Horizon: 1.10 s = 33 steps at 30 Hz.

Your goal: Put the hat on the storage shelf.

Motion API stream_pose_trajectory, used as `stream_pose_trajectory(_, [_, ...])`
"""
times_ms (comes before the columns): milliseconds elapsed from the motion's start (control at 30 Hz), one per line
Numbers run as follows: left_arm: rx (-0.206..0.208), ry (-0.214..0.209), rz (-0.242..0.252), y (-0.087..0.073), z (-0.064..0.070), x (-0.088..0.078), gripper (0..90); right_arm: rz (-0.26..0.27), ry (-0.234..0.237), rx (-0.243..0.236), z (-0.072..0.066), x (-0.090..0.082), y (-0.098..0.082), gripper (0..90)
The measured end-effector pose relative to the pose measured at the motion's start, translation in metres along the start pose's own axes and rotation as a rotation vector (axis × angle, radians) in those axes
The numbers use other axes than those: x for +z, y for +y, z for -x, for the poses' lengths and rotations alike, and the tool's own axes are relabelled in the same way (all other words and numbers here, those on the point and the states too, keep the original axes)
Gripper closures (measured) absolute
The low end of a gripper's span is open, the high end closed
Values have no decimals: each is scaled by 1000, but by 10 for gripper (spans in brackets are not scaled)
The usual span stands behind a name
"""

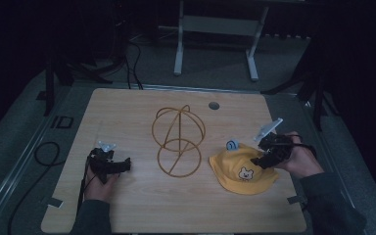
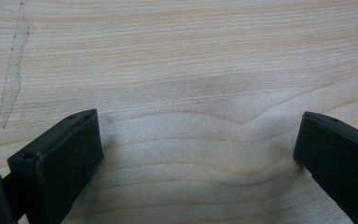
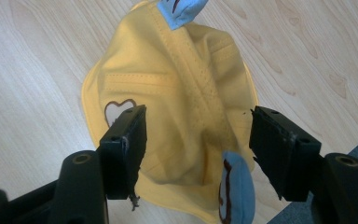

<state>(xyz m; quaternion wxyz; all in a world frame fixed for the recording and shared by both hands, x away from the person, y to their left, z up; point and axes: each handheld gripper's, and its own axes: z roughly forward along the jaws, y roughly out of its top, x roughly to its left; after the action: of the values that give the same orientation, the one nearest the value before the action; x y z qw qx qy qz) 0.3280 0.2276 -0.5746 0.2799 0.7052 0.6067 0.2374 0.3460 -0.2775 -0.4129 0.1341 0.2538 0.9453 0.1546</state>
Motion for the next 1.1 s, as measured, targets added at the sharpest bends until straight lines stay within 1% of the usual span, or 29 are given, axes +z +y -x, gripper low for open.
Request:
stream_pose_trajectory(100, [1,0,0,0,0,0,8,-20,8,-12,2,3,3,387])
stream_pose_trajectory(267, [1,-2,0,0,0,0,8,-34,27,-24,4,5,8,431])
stream_pose_trajectory(333, [2,-2,0,0,0,0,8,-49,43,-32,5,7,10,471])
stream_pose_trajectory(400, [2,-2,1,0,0,0,9,-71,52,-36,4,10,12,488])
stream_pose_trajectory(633, [1,-2,2,0,0,0,8,-112,94,-30,9,16,18,555])
stream_pose_trajectory(733, [1,-2,2,0,0,0,8,-125,99,-25,11,19,20,556])
stream_pose_trajectory(833, [3,-1,2,0,0,0,8,-139,106,-32,12,24,22,565])
stream_pose_trajectory(1000, [3,-1,2,0,0,0,9,-172,120,-36,13,31,25,615])
stream_pose_trajectory(1100, [3,-1,2,0,0,0,8,-173,122,-42,14,33,26,663])
